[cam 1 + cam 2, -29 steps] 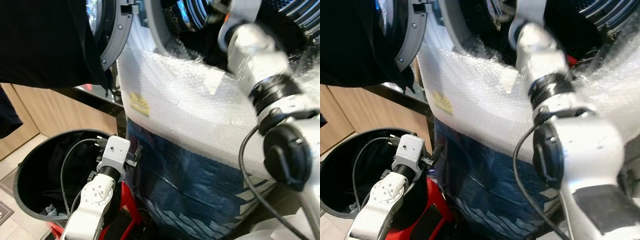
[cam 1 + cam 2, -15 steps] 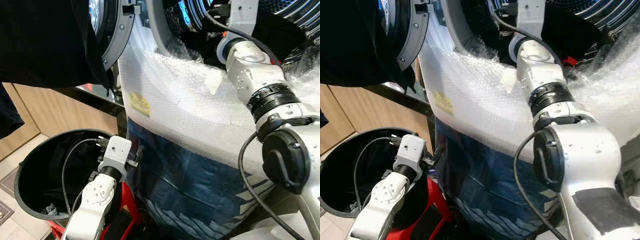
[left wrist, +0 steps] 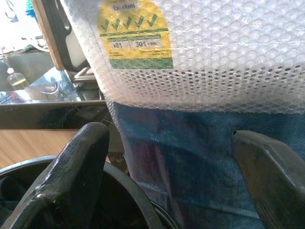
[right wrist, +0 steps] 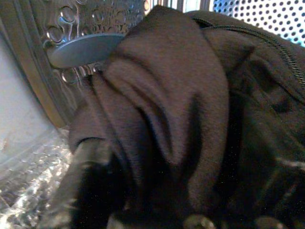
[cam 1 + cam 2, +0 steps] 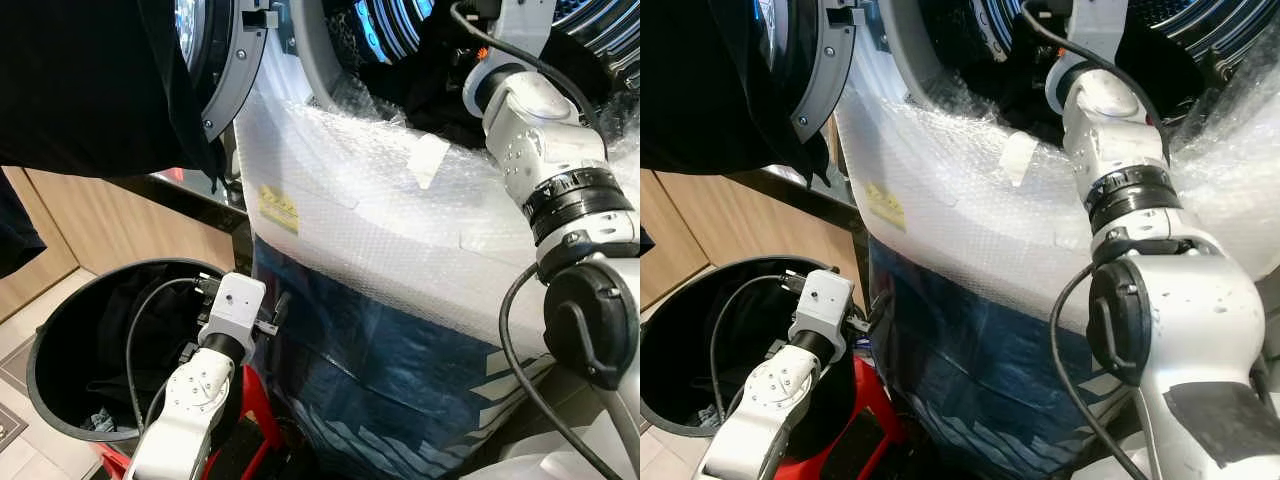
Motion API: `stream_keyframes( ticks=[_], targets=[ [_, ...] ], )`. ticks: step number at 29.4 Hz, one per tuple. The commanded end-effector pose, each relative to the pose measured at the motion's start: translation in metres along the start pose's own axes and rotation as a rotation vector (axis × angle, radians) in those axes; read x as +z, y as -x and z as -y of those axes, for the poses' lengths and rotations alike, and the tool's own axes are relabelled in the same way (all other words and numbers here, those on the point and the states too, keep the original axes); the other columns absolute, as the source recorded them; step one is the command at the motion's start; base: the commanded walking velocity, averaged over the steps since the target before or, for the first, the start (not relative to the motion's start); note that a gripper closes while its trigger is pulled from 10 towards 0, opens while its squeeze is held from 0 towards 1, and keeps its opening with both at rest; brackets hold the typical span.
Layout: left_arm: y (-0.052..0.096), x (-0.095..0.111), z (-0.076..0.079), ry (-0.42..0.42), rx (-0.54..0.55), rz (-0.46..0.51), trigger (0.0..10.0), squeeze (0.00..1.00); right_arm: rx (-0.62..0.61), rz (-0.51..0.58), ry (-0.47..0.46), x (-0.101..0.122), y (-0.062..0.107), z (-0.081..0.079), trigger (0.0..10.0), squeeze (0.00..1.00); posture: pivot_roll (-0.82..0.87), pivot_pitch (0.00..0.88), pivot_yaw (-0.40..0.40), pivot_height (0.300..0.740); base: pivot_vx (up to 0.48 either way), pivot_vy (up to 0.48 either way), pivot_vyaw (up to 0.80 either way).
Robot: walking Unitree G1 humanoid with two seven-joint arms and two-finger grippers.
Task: Clothes washing
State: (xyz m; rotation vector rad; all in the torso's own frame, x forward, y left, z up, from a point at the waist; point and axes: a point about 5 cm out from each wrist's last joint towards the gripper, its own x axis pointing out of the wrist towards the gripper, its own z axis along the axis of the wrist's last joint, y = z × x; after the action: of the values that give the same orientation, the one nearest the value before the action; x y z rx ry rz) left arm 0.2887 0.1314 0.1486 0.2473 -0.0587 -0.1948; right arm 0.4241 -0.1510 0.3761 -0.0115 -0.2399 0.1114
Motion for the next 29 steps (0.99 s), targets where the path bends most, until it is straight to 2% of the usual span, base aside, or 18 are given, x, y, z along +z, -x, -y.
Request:
stream_keyframes(
  ticks=[1,7,13,19,21,24,26,27,28,29],
  targets=[
    [0.0,-0.001,0.004,-0.01,-0.022,-0.011,10.0,0.0,-0.003,0.053,0.009,0.012,0.001,0.004,10.0,1.0,0.0,0.032,-0.038,0.74,0.0,0.0,0.0],
    [0.001,-0.002,0.004,-0.011,-0.025,-0.01,10.0,0.0,0.049,0.082,0.013,0.011,0.005,-0.001,10.0,1.0,0.0,0.022,-0.039,0.74,0.0,0.0,0.0],
    [0.001,-0.002,0.005,-0.01,-0.027,-0.01,10.0,0.0,0.106,0.086,-0.053,0.005,0.017,-0.004,10.0,1.0,0.0,0.017,-0.043,0.74,0.0,0.0,0.0],
    [0.001,-0.002,0.005,-0.012,-0.034,-0.011,10.0,0.0,0.099,0.073,-0.031,0.0,0.023,-0.003,10.0,1.0,-0.01,0.021,-0.037,0.74,0.0,0.0,0.0],
    [0.0,-0.002,0.005,-0.013,-0.035,-0.01,10.0,0.0,0.079,0.061,-0.009,-0.003,0.025,-0.001,10.0,1.0,-0.01,0.022,-0.04,0.74,0.0,0.0,0.0],
    [0.0,-0.001,0.005,-0.012,-0.028,-0.007,10.0,0.0,0.037,0.05,0.106,-0.004,0.03,0.004,10.0,1.0,0.0,0.032,-0.045,0.74,0.0,0.0,0.0],
    [0.0,-0.001,0.005,-0.012,-0.027,-0.007,10.0,0.0,0.034,0.048,0.121,-0.004,0.031,0.005,10.0,1.0,0.0,0.036,-0.047,0.74,0.0,0.0,0.0],
    [0.0,-0.001,0.005,-0.012,-0.026,-0.007,10.0,0.0,0.01,0.053,0.186,-0.004,0.034,0.009,10.0,0.99,0.0,0.038,-0.048,0.74,0.0,0.0,0.0],
    [0.0,0.0,0.004,-0.012,-0.024,-0.007,10.0,0.0,-0.008,0.064,0.22,-0.003,0.035,0.012,10.0,0.61,0.0,0.046,-0.049,0.74,0.0,0.0,0.0],
    [0.0,0.0,0.004,-0.011,-0.022,-0.007,10.0,0.0,-0.019,0.072,0.241,-0.003,0.036,0.014,10.0,0.61,0.0,0.046,-0.049,0.74,0.0,0.0,0.0]
  ],
)
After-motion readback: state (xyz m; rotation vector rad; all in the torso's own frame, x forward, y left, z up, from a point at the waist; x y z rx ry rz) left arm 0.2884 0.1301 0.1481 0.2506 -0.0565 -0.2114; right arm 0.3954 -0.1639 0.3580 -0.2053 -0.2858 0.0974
